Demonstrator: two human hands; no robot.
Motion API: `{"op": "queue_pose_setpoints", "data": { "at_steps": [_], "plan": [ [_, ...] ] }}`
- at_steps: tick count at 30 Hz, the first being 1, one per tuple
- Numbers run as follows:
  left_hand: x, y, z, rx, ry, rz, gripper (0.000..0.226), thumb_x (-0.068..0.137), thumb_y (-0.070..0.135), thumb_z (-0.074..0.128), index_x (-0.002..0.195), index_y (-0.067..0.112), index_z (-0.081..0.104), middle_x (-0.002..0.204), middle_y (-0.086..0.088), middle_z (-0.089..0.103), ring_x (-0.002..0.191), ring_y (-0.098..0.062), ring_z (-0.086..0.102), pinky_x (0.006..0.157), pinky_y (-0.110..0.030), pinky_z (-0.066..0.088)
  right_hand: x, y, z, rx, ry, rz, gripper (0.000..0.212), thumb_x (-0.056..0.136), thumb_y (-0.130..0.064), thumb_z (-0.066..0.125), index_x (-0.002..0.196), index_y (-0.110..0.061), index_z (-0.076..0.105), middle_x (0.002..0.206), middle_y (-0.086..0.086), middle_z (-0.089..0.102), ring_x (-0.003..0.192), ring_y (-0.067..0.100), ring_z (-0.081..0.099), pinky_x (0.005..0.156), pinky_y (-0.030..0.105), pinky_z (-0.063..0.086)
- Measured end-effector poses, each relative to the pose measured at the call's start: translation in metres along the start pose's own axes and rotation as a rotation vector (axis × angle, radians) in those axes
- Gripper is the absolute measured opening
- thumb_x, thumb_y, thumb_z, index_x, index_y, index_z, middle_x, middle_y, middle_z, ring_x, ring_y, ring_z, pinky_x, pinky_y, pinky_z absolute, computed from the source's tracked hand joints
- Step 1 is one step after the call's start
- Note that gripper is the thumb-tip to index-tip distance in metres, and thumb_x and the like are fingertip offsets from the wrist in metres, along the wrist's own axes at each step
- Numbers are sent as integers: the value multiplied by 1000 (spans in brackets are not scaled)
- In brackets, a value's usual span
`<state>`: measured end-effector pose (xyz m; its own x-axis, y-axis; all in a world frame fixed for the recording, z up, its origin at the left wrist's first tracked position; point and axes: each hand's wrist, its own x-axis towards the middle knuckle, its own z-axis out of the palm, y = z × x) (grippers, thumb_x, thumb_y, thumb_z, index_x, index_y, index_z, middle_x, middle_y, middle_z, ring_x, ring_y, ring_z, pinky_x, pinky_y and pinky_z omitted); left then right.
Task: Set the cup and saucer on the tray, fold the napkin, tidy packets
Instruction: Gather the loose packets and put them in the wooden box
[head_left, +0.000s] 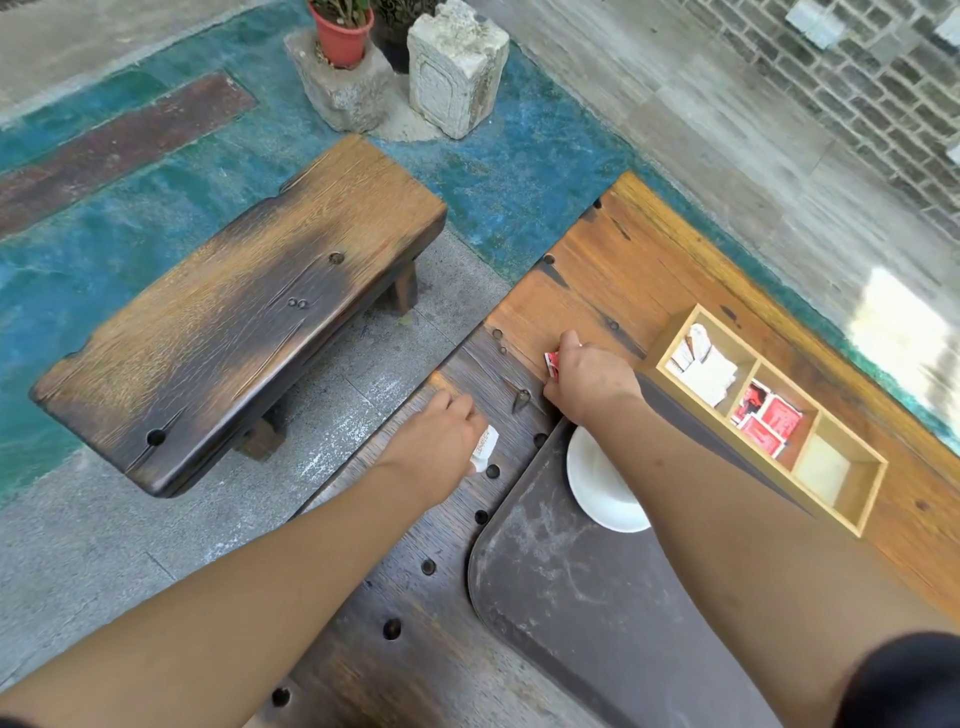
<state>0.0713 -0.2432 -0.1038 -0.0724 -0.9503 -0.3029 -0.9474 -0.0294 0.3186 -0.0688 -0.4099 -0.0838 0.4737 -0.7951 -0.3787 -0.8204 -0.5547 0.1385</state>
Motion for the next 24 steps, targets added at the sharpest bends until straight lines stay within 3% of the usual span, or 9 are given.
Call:
{"op": "queue_pose_setpoints", "data": {
  "at_steps": [5,9,13,17,21,24],
  "plan": [
    [7,0,-3,57,-31,2,47,87,38,69,121,10,54,113,-5,50,103,-22,42,82,-36,52,-2,-6,-1,-72,-19,7,27,88,-3,50,114,-4,41,99,22,65,89,38,63,68,39,43],
    [5,0,-1,102,-46,66,40,92,33,64,120,6,52,109,-9,53,96,-22,42,83,-37,53,-4,-7,-3,-80,-17,6,29,85,7,49,111,-5,41,97,20,65,86,36,63,66,40,43],
    [2,-1,-1,153,-59,119,29,94,27,56,115,7,53,99,-7,49,84,-19,31,81,-36,52,-6,-6,-8,-34,13,-19,36,83,12,50,115,-3,41,83,13,60,71,30,55,60,38,40],
    [3,3,-5,230,-97,131,25,92,18,57,114,7,52,98,-8,53,81,-21,38,80,-34,51,-8,-5,-13,1,24,-52,36,80,16,46,108,-6,39,60,5,45,50,20,40,51,39,36],
    [3,4,-8,198,-89,90,22,90,9,58,110,8,53,103,-8,58,88,-20,44,82,-30,49,-11,0,-17,61,86,-66,32,83,14,45,105,-9,39,59,5,46,47,20,39,39,31,25],
    [6,5,-15,143,-61,50,18,92,14,54,109,10,56,107,-9,61,100,-24,55,86,-30,46,-17,7,-23,139,141,-85,17,92,1,46,102,-11,41,56,3,41,47,21,42,39,28,23]
  ]
}}
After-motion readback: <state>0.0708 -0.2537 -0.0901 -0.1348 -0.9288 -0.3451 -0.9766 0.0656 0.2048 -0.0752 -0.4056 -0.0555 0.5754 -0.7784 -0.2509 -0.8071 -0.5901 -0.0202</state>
